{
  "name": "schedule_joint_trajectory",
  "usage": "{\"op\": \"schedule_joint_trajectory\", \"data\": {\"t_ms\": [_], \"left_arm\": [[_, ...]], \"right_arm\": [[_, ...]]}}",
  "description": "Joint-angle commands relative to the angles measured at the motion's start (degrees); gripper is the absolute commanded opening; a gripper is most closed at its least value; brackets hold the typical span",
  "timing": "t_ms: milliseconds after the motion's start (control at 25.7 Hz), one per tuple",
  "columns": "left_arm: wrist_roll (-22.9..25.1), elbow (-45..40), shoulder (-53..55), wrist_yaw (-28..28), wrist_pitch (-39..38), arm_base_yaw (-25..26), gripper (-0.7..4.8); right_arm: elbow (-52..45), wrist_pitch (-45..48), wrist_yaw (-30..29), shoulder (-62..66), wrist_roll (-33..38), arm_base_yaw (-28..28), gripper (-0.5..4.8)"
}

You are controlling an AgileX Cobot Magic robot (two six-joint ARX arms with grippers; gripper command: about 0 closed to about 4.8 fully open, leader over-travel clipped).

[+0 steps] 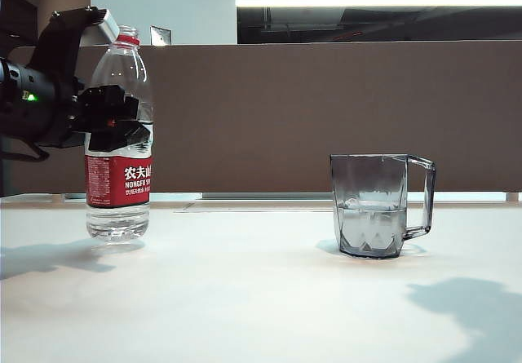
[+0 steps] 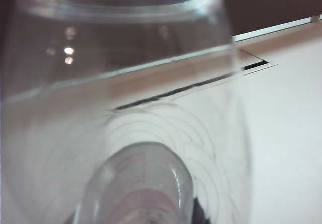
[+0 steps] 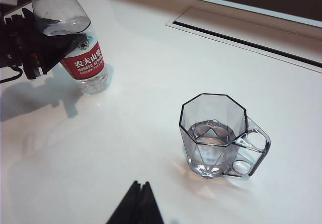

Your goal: Pick up the mineral water bottle with the left hand on the table and pour water into the mug until it's half full.

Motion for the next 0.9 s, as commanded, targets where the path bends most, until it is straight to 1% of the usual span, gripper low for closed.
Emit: {"op": "schedule_joint_trajectory", "data": {"t_ms": [39, 156, 467, 623, 662, 740, 818, 857, 896], "left_arm": [[-1.6, 0.3, -0.3, 0.2, 2.0, 0.0, 1.74], [-1.7, 0.3, -0.1, 0.2, 0.8, 0.0, 1.74], [-6.1, 0.3, 1.6, 0.2, 0.8, 0.0, 1.75], [-7.6, 0.3, 2.4, 0.2, 0.3, 0.0, 1.87], [-7.6, 0.3, 2.4, 0.2, 0.3, 0.0, 1.98], [-7.6, 0.3, 2.4, 0.2, 0.5, 0.0, 2.8], [-7.7, 0.3, 2.4, 0.2, 0.9, 0.0, 3.84], [-7.7, 0.3, 2.4, 0.2, 0.9, 0.0, 4.17], [-7.6, 0.3, 2.3, 0.2, 0.9, -0.1, 4.36]], "right_arm": [[0.3, 1.0, -0.1, -0.1, 0.0, 0.1, -0.08], [0.3, 1.0, -0.1, -0.1, 0.0, 0.1, -0.08], [0.3, 1.0, -0.1, -0.1, 0.0, 0.1, -0.08], [0.3, 1.0, -0.1, -0.1, 0.0, 0.1, -0.08], [0.3, 1.0, -0.1, -0.1, 0.0, 0.1, -0.08], [0.3, 1.0, -0.1, -0.1, 0.0, 0.1, -0.08], [0.3, 1.0, -0.1, -0.1, 0.0, 0.1, -0.08], [0.3, 1.0, -0.1, -0.1, 0.0, 0.1, -0.08], [0.3, 1.0, -0.1, -0.1, 0.0, 0.1, -0.08]]}}
